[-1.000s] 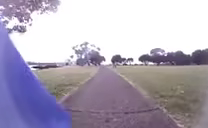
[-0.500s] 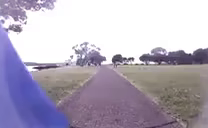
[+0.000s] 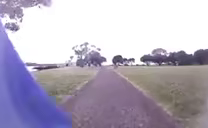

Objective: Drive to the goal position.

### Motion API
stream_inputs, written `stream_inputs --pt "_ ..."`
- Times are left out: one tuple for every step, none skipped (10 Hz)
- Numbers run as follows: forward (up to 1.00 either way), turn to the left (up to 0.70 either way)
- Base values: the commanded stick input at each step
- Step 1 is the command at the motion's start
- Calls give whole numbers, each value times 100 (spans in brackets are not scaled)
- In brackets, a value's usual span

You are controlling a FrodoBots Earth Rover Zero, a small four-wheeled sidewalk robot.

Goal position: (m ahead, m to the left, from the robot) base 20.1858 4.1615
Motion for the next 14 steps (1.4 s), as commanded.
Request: stream_inputs --pt "70 0" --pt "70 0" --pt "70 0" --pt "70 0" --pt "70 0" --pt "70 0" --pt "70 0" --pt "70 0" --pt "70 0" --pt "70 0" --pt "70 0" --pt "70 0" --pt "70 0" --pt "70 0"
